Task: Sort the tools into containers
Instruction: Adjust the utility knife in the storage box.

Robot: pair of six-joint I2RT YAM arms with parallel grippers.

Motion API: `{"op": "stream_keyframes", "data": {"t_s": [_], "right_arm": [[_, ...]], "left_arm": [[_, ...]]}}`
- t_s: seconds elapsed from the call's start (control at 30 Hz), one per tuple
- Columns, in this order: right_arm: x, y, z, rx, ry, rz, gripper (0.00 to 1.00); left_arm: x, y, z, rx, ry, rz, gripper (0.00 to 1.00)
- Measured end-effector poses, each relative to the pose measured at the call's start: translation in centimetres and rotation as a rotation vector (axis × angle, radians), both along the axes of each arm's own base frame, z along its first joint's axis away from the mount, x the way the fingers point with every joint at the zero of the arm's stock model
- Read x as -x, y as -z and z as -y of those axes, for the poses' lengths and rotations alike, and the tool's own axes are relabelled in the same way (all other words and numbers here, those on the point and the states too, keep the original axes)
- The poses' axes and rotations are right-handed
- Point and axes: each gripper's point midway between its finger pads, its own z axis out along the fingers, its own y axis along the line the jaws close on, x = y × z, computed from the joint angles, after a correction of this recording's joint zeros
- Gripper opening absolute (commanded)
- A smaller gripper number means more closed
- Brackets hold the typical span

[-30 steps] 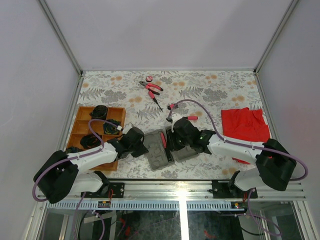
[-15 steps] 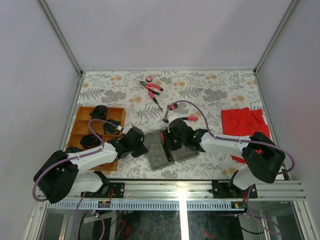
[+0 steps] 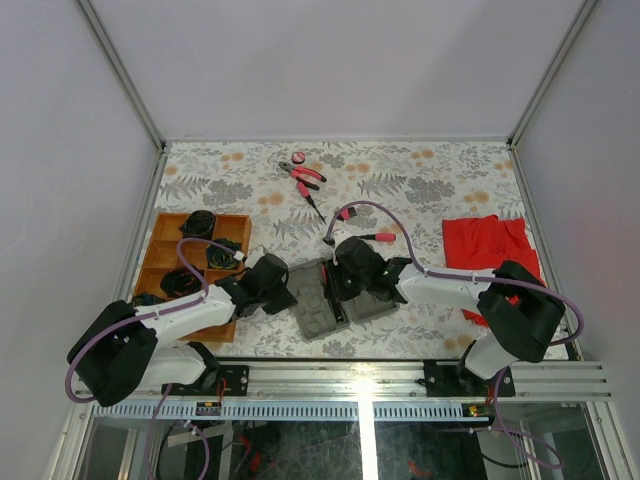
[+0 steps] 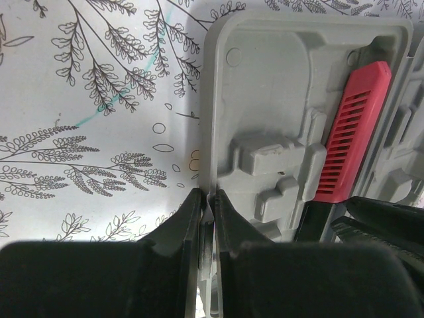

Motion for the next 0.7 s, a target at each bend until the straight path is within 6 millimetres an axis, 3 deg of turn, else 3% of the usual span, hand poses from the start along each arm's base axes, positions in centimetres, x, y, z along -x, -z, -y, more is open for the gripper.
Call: {"op": "stream_keyframes", "data": {"t_s": [0.37,0.7], "right_arm": [[0.5,-1.1,-1.6,-0.083,-0.057,-0.011,0.31],[-0.8,-1.2,0.1,-0.020,0.029,0.045,0.31]], "left_arm": [[0.0,0.0,0.0,0.001,0.000,0.001,0.00],[0.0,0.0,0.0,0.002,0.000,0.001,0.00]]}}
